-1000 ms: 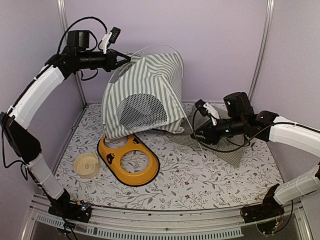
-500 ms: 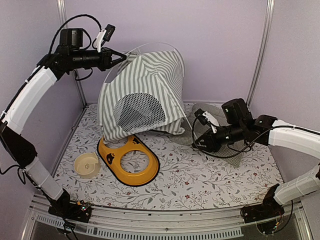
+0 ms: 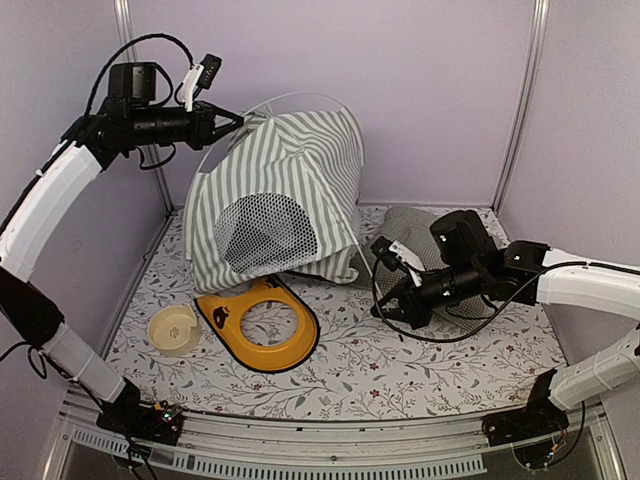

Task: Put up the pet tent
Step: Pass from the left arm to the right

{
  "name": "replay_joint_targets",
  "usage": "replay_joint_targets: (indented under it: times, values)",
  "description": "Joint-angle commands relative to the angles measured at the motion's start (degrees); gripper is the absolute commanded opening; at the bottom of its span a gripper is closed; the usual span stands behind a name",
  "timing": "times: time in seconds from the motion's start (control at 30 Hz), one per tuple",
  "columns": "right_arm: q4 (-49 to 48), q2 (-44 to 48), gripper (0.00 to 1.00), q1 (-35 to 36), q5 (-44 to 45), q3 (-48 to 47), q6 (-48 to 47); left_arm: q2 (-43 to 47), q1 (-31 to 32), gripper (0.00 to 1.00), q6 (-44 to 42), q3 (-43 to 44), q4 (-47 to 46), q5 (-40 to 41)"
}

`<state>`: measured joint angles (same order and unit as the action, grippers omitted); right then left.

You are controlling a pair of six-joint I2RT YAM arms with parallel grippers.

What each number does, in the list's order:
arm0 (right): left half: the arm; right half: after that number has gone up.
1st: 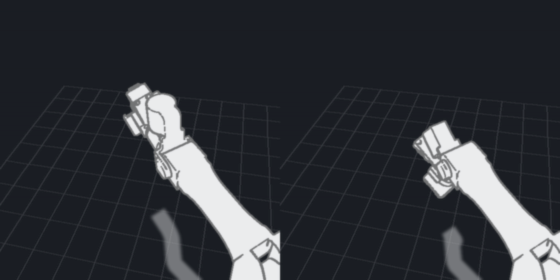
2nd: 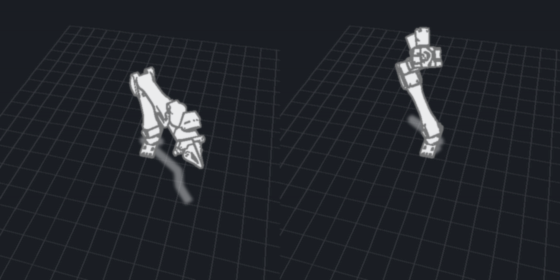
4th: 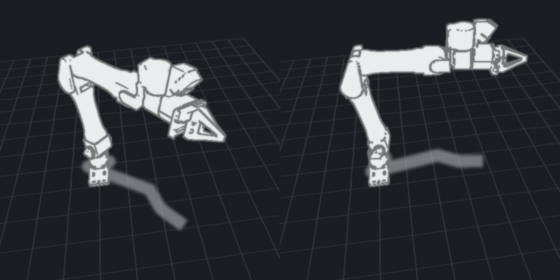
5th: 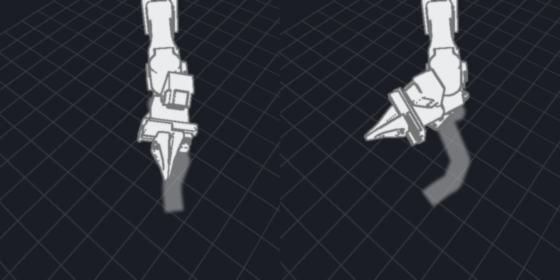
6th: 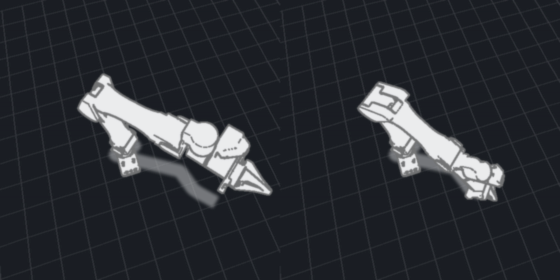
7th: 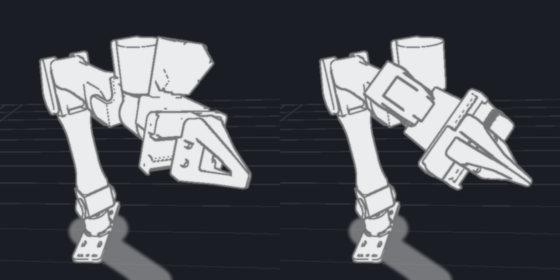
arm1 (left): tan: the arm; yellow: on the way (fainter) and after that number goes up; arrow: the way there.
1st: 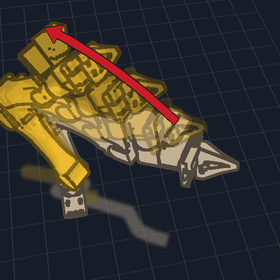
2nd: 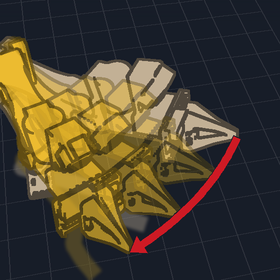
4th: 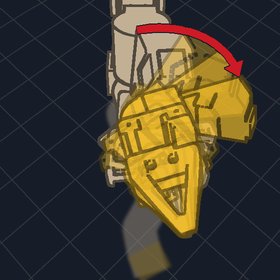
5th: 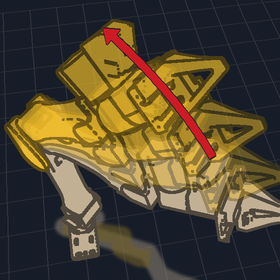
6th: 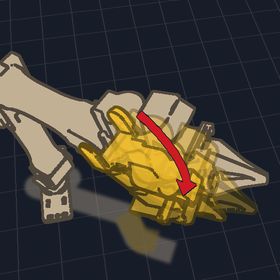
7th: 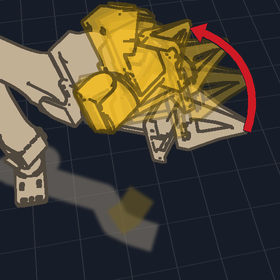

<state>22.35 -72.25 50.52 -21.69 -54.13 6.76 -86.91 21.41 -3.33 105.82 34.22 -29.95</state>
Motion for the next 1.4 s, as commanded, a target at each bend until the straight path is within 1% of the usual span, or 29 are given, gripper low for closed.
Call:
replay_joint_targets:
  times: [0.0,0.03,0.1,0.17,0.27,0.33,0.47,0.5,0.57,0.63,0.77,0.83,0.93,1.0,1.1,1.17,1.23,1.37]
  values:
    - [-5.2,2.4,0.0,4.0,-7.4,0.0,3.3,-0.1,3.4,0.08,1.2,-0.6,-4.5,4.5]
    - [-7.2,2.8,0.0,4.7,-9.0,0.3,4.2,-0.4,5.4,0.12,1.1,-0.7,-4.8,6.9]
    - [-9.8,3.6,0.0,6.6,-9.9,0.6,5.7,-0.9,9.3,0.25,0.8,-1.2,-6.0,12.5]
    - [-11.8,5.1,0.0,8.2,-8.8,0.7,6.5,-0.7,12.8,0.33,1.5,-2.4,-8.2,17.5]
    - [-15.6,7.5,0.0,10.1,-6.8,1.9,9.1,0.8,15.8,0.45,3.4,-4.4,-11.8,23.7]
    - [-18.8,8.3,0.0,11.7,-3.7,2.5,11.3,2.0,18.9,0.56,3.6,-4.7,-13.8,29.1]
    - [-22.4,5.6,0.0,14.3,1.4,1.5,13.4,4.9,25.8,0.71,2.9,-4.9,-16.9,42.6]
    - [-23.8,4.4,0.0,14.5,1.6,1.2,13.7,5.9,27.3,0.73,2.8,-5.5,-17.4,46.1]
    - [-25.2,1.6,0.0,14.5,2.2,-0.5,14.5,8.6,30.9,0.74,3.4,-7.6,-18.2,52.5]
    - [-26.9,-0.3,0.0,14.5,3.8,-1.6,15.6,12.7,34.7,0.74,5.0,-11.6,-18.5,57.4]
    - [-28.6,-1.9,0.0,14.5,9.1,-3.8,17.5,20.7,43.2,0.71,8.7,-19.6,-17.4,62.6]
    - [-29.0,-2.5,0.0,14.5,10.8,-5.3,18.2,24.0,46.0,0.69,10.9,-23.8,-16.1,63.9]
    - [-29.9,-3.4,0.0,14.5,11.9,-7.2,20.1,27.3,47.5,0.69,13.0,-29.7,-15.8,62.9]
    - [-29.6,-3.9,0.0,14.5,12.5,-8.2,20.8,27.8,47.6,0.71,13.1,-30.9,-16.0,63.1]
    - [-27.7,-3.3,0.0,14.5,15.2,-8.6,21.2,26.0,47.6,0.74,10.3,-27.5,-17.9,64.2]
    - [-26.5,-2.0,0.0,14.5,18.3,-8.2,21.5,24.3,47.5,0.75,8.1,-24.3,-19.3,63.8]
    - [-25.7,-0.2,0.0,14.5,21.0,-8.2,21.9,23.1,47.6,0.74,7.3,-22.8,-20.2,62.2]
    - [-24.7,3.2,0.0,14.9,25.1,-8.3,22.2,23.0,48.1,0.69,8.9,-25.1,-23.2,54.6]
